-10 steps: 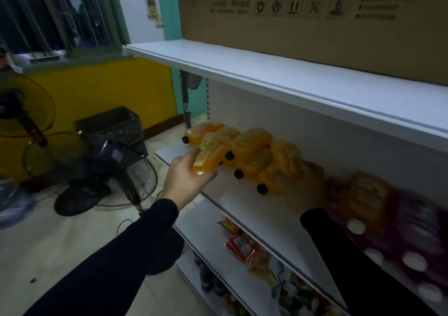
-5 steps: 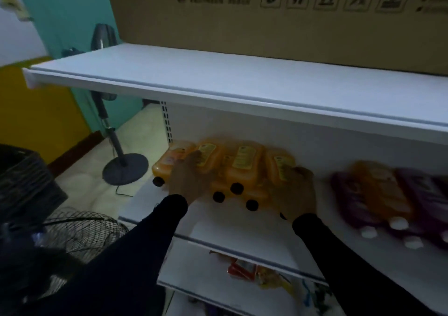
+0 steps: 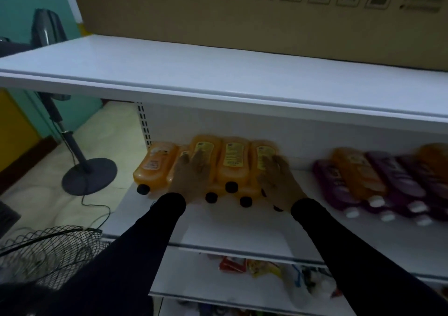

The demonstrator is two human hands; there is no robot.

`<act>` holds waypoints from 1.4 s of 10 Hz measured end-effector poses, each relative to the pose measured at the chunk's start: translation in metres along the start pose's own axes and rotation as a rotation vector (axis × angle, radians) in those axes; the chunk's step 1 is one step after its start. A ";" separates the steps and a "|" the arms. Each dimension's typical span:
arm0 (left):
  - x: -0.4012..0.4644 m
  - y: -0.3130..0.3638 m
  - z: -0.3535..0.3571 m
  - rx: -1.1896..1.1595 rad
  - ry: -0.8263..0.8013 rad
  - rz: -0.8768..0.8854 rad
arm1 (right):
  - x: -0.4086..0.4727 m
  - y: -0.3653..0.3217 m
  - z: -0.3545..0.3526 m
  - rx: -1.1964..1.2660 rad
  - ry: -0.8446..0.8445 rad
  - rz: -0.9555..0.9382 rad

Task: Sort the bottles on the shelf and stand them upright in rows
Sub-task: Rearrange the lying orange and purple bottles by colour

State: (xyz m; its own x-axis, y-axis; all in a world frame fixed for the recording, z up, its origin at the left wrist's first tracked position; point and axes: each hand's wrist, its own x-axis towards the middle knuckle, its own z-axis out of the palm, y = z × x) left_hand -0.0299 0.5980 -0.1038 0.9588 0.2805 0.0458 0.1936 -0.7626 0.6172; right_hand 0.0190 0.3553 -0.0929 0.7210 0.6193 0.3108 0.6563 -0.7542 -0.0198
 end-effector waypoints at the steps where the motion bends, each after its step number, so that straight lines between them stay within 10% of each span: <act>1: 0.003 -0.001 -0.006 0.136 -0.021 0.060 | -0.002 0.002 -0.005 0.084 0.004 0.018; 3: 0.003 0.034 -0.014 0.123 0.097 0.244 | -0.039 0.018 -0.014 0.351 0.100 0.290; 8: -0.061 0.242 0.084 0.138 -0.054 0.748 | -0.230 0.141 -0.115 0.123 0.192 0.632; 14: -0.090 0.320 0.202 0.199 -0.082 0.407 | -0.269 0.313 -0.140 0.235 0.193 0.617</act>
State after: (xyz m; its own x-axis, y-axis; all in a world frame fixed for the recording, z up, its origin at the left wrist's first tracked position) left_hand -0.0119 0.2109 -0.0694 0.9769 -0.1055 0.1860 -0.1731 -0.9008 0.3983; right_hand -0.0010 -0.0777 -0.0495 0.9401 0.0254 0.3401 0.1852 -0.8754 -0.4466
